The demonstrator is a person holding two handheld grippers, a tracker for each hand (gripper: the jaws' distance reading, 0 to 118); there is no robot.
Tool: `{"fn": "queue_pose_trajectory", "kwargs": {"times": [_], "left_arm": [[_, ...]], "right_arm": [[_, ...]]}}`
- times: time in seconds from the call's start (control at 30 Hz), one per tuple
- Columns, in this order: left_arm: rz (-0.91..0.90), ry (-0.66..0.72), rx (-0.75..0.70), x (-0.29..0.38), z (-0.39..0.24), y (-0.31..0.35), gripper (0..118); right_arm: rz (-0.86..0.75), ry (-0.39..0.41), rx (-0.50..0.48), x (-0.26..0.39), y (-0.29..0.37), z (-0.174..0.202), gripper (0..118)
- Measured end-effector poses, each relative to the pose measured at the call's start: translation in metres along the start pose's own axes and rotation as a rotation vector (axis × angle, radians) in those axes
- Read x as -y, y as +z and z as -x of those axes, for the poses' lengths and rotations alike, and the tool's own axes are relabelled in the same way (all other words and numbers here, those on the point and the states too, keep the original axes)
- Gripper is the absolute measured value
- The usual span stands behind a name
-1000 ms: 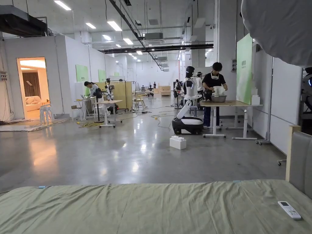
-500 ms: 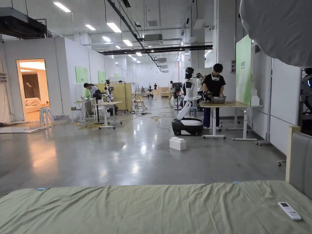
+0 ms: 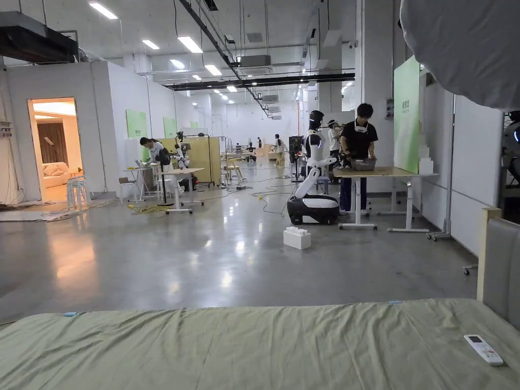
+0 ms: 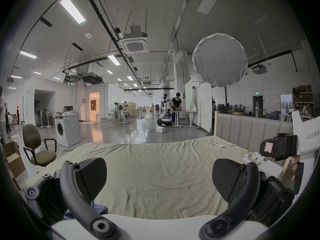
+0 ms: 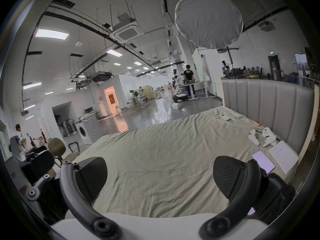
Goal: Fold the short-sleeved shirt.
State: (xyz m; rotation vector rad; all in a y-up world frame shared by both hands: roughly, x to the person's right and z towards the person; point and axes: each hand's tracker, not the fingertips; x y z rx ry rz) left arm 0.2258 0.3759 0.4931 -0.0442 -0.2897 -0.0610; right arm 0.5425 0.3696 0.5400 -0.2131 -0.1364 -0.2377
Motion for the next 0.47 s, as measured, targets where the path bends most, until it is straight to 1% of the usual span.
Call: {"fn": "queue_pose_trajectory", "kwargs": {"times": [0.03,0.07,0.13,0.17,0.2,0.23,0.3,0.37,0.4,0.43,0.47], "left_arm": [[-0.002,-0.001,-0.002,0.000,0.000,0.000,118],[-0.006,-0.002,-0.003,0.000,0.000,0.000,118],[-0.003,0.005,0.000,0.000,0.000,-0.001,118],[-0.002,0.008,0.002,0.000,0.000,-0.001,118],[-0.001,0.010,0.003,0.000,-0.001,-0.001,118],[0.000,0.011,0.004,0.001,-0.001,-0.002,118],[0.001,0.010,0.007,0.001,-0.001,-0.002,118],[-0.003,0.010,0.006,0.000,-0.001,-0.001,118],[-0.005,0.011,0.006,0.000,-0.001,-0.001,118],[-0.008,0.011,0.005,0.000,-0.001,-0.001,118],[-0.010,0.013,0.004,0.000,-0.001,0.000,118]], "right_arm": [[0.002,0.002,0.039,0.000,-0.002,-0.001,118],[0.013,-0.004,0.055,-0.001,-0.005,-0.003,118],[0.026,-0.041,0.042,-0.003,-0.008,-0.008,118],[0.038,-0.082,0.025,-0.003,-0.010,-0.011,118],[0.047,-0.103,-0.002,-0.002,-0.011,-0.014,118],[0.048,-0.106,-0.011,-0.002,-0.011,-0.016,118],[0.034,-0.085,-0.001,0.001,-0.011,-0.015,118],[0.003,-0.032,0.003,0.002,-0.011,-0.012,118],[-0.022,-0.001,-0.012,0.003,-0.012,-0.012,118],[-0.040,0.045,-0.046,0.004,-0.013,-0.013,118],[-0.069,0.076,-0.051,0.005,-0.011,-0.012,118]]}}
